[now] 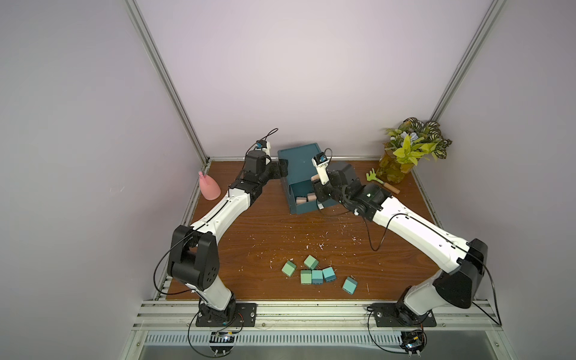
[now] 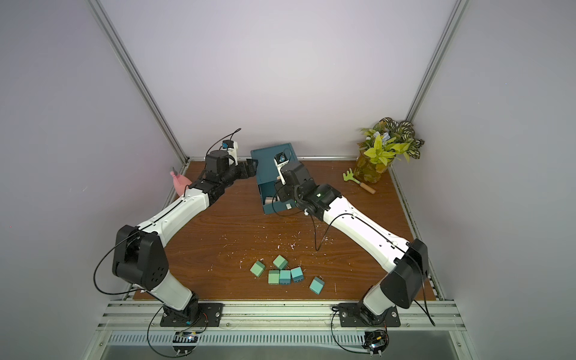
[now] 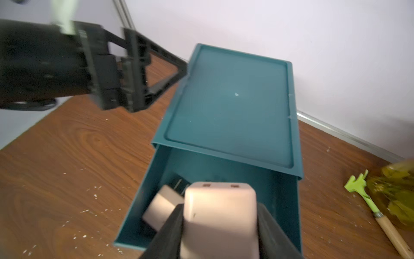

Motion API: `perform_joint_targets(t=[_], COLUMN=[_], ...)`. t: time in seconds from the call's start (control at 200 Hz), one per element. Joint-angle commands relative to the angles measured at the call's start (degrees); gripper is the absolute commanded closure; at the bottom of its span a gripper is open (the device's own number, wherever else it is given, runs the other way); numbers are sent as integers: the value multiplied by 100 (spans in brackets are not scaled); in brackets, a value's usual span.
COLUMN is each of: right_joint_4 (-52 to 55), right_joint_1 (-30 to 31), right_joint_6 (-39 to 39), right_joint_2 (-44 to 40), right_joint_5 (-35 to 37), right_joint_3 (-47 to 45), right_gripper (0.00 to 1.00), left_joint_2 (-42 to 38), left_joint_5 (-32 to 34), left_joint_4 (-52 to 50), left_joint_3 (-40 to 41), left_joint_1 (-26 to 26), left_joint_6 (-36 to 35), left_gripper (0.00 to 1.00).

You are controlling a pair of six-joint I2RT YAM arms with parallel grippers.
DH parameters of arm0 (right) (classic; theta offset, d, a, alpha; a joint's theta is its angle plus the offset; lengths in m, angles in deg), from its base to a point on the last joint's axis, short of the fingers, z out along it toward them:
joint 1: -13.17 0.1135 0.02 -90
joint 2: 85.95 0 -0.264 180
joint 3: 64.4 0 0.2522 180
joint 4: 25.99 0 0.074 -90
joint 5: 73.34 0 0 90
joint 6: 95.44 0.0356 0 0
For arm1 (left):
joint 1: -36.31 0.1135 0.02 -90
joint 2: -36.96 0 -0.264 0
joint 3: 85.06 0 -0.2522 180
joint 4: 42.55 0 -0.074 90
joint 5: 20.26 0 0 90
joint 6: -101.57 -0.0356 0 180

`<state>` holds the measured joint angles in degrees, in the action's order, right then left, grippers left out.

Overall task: Place the plugs into the drawer by color
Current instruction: Place the plug in the drawer.

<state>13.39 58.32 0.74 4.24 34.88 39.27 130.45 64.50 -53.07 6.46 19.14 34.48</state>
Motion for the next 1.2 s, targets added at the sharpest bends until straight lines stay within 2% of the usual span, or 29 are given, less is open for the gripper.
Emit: perform_joint_targets(t=[0.0,0.14,0.235,0.405,0.916,1.196], right_joint_4=[425,802,900,973,849,700], right_joint_1=[-264,-524,-572,-616,-638,-673], right_joint_6=[-61,35,68,83,257,174], right_joint_2=[411,857,947,956,337,441], right_joint_5=[-51,-91,126,349,184,246], right_joint_3=[471,898,959,864,230,-21], right_gripper=[57,57,57,57,56,55], left_joint_2=[77,64,55,77,152,117], left_joint_5=[-52,-64,-64,-116,-144,-101], left_joint_4=[106,106,102,89,80,71], left_joint_3=[-8,-8,1,1,1,27], left_joint_1=[60,59,60,64,57,46], left_joint_6=[28,26,21,28,54,37], left_gripper=[9,9,9,9,9,9])
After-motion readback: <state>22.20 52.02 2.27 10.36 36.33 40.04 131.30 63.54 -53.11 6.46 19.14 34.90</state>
